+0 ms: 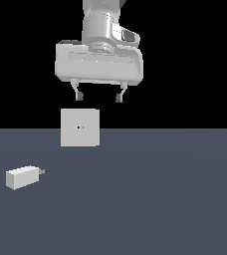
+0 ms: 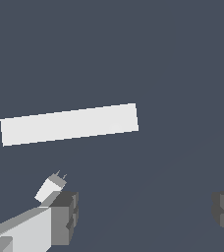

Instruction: Plug the charger into the wall socket.

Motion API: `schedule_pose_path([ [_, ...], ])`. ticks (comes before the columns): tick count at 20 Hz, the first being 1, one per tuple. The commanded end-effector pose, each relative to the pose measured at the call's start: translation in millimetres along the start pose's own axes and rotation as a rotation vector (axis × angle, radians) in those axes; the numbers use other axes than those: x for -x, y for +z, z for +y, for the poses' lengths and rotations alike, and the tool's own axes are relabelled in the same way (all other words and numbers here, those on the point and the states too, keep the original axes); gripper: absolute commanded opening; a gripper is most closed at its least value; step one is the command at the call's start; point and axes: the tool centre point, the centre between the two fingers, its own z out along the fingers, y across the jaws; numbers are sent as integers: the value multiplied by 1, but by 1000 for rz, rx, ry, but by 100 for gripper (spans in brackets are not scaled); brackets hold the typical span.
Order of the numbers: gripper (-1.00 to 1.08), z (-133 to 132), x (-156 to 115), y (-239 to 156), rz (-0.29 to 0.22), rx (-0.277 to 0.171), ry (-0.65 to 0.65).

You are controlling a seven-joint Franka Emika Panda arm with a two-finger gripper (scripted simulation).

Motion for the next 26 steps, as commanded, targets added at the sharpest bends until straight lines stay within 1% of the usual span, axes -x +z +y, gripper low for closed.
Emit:
schedule_pose_path([
  [1, 100, 0, 0, 0, 0, 0, 0],
  [6, 100, -2, 2, 2, 6, 2, 11],
  [12, 100, -10, 11, 8, 28, 10, 51],
  [26, 100, -47, 41, 37, 118, 43, 216],
])
